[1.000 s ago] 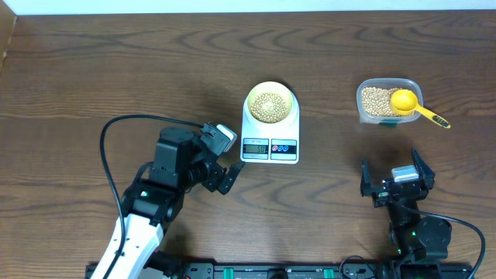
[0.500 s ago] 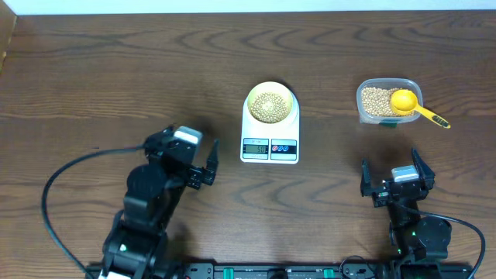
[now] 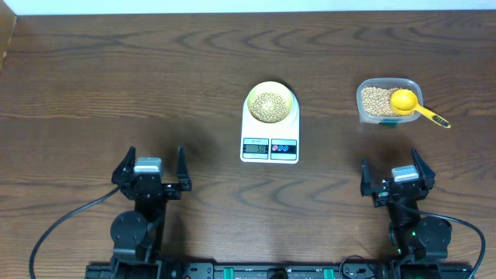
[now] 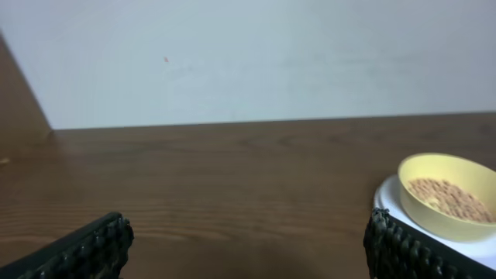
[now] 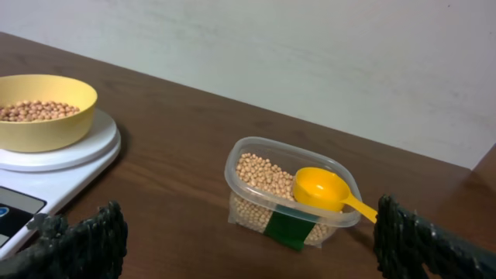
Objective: Scoop item into bowl and weigh 50g on scale
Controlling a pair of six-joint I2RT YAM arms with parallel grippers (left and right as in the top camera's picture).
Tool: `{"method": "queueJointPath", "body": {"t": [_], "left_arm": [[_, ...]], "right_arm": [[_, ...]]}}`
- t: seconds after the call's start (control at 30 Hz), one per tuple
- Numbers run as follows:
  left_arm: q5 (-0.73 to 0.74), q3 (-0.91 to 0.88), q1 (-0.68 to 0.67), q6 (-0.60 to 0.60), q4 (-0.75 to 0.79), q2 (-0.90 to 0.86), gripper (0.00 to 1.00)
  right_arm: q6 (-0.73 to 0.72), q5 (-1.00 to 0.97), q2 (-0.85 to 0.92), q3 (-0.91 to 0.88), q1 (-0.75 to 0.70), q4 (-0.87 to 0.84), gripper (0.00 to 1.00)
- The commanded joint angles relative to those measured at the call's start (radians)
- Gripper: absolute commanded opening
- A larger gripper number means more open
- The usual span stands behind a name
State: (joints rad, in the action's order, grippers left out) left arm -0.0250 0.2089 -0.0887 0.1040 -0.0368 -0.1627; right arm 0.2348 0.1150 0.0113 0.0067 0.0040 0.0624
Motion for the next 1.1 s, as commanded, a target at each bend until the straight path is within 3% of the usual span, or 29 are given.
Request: {"method": "queueJointPath", "body": {"t": [0.0,0.4,0.6,0.7,1.07], "left_arm": [[-0.009,-0.047,0.035,-0.013,0.010,0.084,0.98],[0.040,-0.200,0.157,-0.012,0.114,0.161,0.98],[0.074,-0.205,0.177,-0.012,0.068,0.161,0.98],[0.095,-0.205,0.176,-0.020,-0.031,0.161,0.98],[0.089,-0.205,0.176,-0.020,-0.030,0.159,0.98]], "right_arm": [[-0.013,-0.001,-0.006,-0.001,0.011,0.003,0.99],[-0.013,-0.001,-0.006,-0.001,0.011,0.003,0.99],[-0.013,-0.001,-0.006,-0.001,0.011,0.003,0.99],[-0.013,-0.001,-0.006,-0.001,0.011,0.003,0.99],[-0.013,-0.001,-0.006,-0.001,0.011,0.003,0.99]]}}
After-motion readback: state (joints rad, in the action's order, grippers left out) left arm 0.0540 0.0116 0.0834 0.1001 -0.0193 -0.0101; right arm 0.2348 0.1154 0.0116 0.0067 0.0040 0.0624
